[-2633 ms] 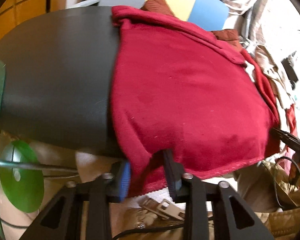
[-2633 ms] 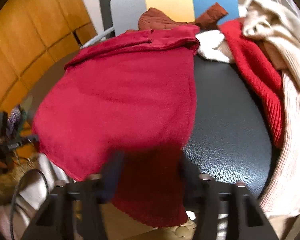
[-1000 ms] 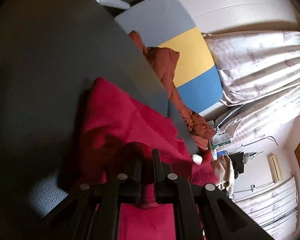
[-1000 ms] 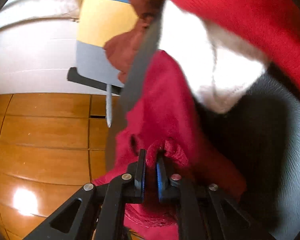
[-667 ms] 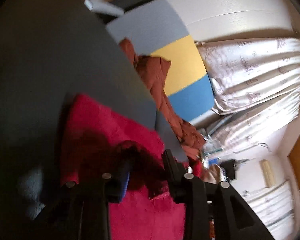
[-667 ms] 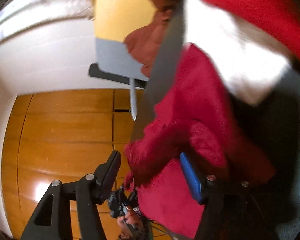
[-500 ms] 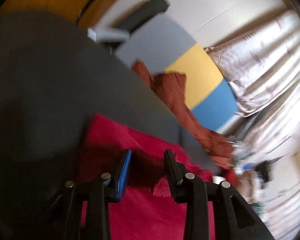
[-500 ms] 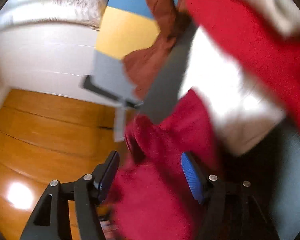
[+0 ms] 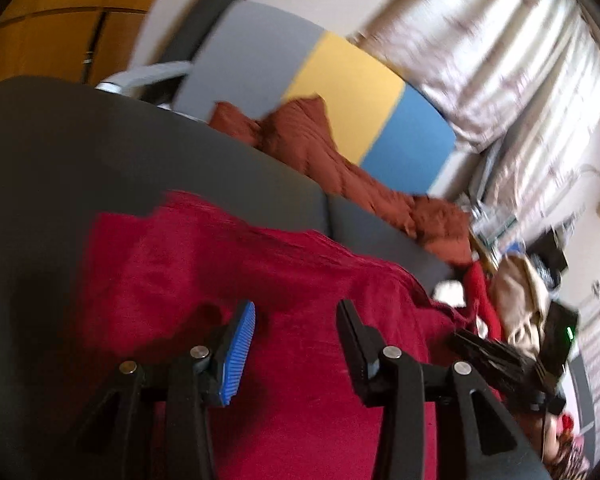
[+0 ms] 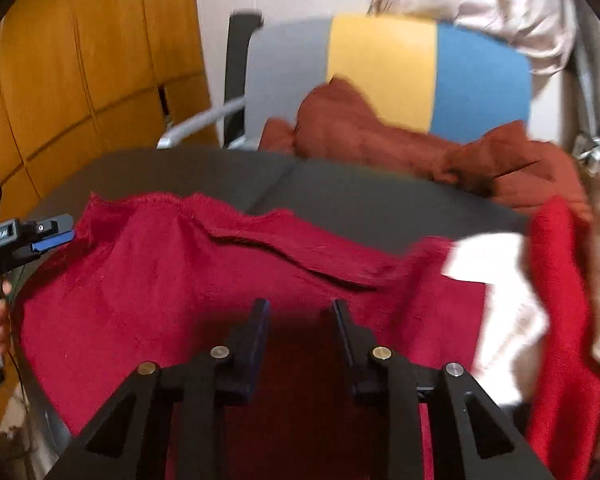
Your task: Fold clothes
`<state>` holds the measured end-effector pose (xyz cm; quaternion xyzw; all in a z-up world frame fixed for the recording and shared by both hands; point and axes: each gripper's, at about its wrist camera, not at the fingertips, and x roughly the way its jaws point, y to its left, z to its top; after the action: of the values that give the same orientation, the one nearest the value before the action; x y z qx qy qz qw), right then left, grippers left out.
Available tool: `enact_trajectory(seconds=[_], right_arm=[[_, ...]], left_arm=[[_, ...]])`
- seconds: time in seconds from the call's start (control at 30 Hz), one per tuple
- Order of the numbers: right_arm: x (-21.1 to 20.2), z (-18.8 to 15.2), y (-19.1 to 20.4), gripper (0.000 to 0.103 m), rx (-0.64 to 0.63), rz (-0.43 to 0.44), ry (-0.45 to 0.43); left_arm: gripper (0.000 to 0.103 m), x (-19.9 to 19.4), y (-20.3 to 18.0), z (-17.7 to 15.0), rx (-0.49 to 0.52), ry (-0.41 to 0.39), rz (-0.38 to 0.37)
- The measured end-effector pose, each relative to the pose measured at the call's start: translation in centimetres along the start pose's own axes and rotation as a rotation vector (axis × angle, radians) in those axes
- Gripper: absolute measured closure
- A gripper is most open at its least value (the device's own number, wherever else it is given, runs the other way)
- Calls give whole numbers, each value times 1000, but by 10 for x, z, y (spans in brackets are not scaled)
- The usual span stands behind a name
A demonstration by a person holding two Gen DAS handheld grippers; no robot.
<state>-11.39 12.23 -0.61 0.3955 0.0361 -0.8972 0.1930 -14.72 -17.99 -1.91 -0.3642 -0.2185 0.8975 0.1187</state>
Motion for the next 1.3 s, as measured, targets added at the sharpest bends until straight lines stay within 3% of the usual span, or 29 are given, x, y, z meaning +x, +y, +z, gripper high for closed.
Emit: enact_trajectory(seconds=[0.07, 0.17, 0.27, 0.33, 0.5, 0.57, 0.73, 0.83, 1.07, 1.1, 1.17, 1.3], right_arm=[[20, 8, -2, 71, 15, 25, 49], [36, 16, -20, 72, 71, 41, 68], [50, 25, -44, 72, 161, 42, 78], [63, 28, -57, 77, 208, -7, 80], [75, 32, -59, 84, 230, -36, 7], [62, 29, -62, 84, 255, -24, -49], [-20, 9, -99, 77, 399, -17, -237], [-31, 1, -112, 67, 396, 6, -146], [2, 1, -113, 63, 365, 19, -28], [9, 3, -110, 65, 356, 21, -11], [22, 8, -105, 96, 336, 25, 23], [8, 20, -91, 97, 243, -111, -66]], left_arm=[[60, 16, -16, 0, 51, 34, -3], [60, 41, -16, -8, 108, 62, 94], [61, 40, -4, -14, 75, 24, 55], [61, 39, 3, -14, 41, 18, 20], [61, 36, 13, -15, -9, 3, -24], [61, 35, 13, -16, -5, 3, -20], [61, 36, 14, -17, -8, -1, -24], [61, 36, 14, -17, -9, -2, -25], [61, 37, 14, -17, -12, -5, -27], [61, 38, 13, -17, -12, -5, -27], [61, 38, 13, -17, -13, -6, -28], [61, 38, 15, -17, -20, -7, -35]])
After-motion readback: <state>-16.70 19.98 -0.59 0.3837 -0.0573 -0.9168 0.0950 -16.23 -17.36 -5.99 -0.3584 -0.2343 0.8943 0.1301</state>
